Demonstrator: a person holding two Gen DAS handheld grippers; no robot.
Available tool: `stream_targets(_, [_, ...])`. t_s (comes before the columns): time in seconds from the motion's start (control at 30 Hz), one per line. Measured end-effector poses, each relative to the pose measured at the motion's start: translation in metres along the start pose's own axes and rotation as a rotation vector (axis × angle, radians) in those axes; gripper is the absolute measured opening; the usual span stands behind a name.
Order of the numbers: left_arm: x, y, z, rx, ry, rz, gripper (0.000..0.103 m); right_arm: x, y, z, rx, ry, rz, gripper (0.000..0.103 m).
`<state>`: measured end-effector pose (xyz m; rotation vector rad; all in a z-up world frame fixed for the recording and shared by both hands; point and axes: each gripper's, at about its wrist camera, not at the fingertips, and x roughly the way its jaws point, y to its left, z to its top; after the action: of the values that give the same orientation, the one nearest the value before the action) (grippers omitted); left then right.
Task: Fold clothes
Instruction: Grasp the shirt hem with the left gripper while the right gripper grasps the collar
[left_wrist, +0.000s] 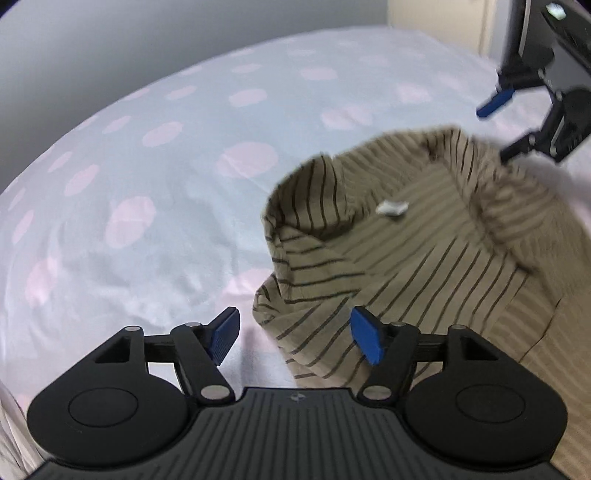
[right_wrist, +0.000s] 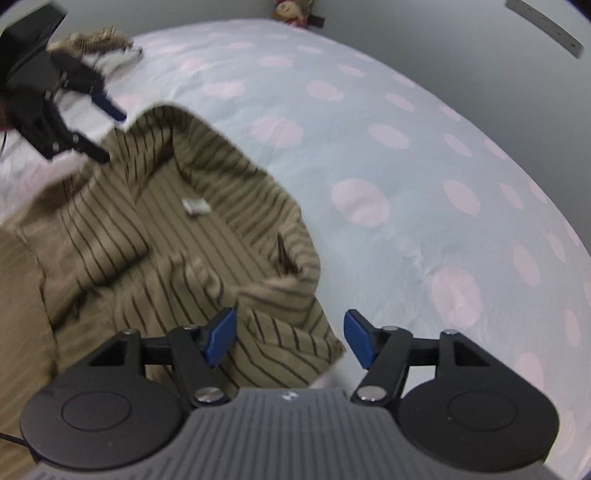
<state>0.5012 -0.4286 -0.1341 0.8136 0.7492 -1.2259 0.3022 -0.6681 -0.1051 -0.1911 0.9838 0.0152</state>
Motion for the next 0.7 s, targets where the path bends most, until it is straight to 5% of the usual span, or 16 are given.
stream_targets(0.43, [0.034,0.009,0.009,0.010,0.059,-0.043,0.081,0.049,-0.006,0.000,-0.040,0.109,0.026,0.068])
stream_targets(0.7, [0.045,0.007,0.020,-0.007,0.057,-0.071,0.080,0.060,-0.008,0.001,0.013,0.139,0.056,0.068])
